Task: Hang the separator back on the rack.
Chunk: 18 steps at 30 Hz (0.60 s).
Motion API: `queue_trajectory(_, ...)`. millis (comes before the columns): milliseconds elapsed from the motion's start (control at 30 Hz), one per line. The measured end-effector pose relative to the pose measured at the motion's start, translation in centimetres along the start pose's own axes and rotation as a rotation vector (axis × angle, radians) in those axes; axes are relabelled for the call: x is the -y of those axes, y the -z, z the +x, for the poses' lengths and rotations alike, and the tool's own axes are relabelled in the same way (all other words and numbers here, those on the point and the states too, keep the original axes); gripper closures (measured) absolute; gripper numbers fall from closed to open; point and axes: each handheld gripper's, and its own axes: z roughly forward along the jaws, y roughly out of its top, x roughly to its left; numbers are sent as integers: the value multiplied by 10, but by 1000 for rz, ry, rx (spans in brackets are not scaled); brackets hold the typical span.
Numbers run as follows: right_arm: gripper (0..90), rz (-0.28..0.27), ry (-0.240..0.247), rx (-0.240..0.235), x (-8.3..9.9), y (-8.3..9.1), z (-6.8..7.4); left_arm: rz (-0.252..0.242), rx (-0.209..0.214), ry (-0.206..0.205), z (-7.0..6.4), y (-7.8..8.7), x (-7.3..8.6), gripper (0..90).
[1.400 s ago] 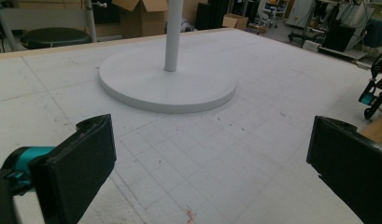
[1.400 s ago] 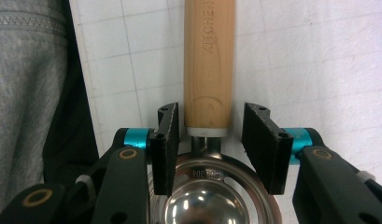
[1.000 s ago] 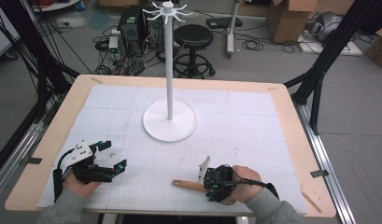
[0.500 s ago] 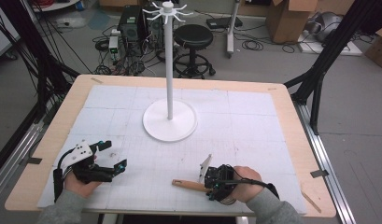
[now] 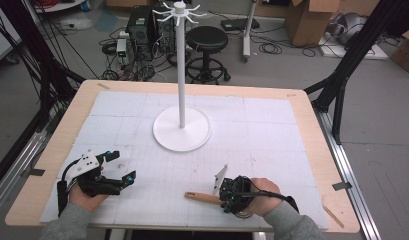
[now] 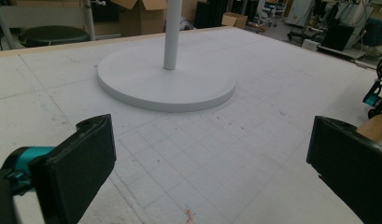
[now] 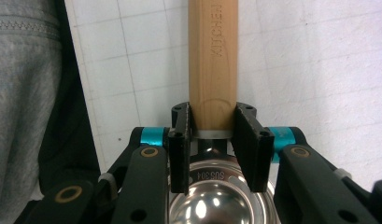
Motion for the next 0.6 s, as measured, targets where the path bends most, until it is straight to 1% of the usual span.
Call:
queue_trajectory(67,694,1,3,8,0,0,1,0,0,0,0,0,0,18)
queue_trajectory(100,695,2,0,3,0,0,1,0,0,1,0,0,0,18)
queue_trajectory(133,696,-5,15,6,1,0,0,1,0,0,0,0,0,18)
queue_trajectory(233,698,-23,17,1,3,1,0,0,0,0,0,0,0,18)
queue_trajectory(367,698,-55,0,5,5,2,-3,2,0,-1,0,0,0,18)
queue_trajectory(467,698,-81,-13,-2,6,6,-5,0,0,0,0,0,0,18)
queue_trajectory(600,699,-118,-20,-4,7,9,-7,2,0,-1,0,0,0,18)
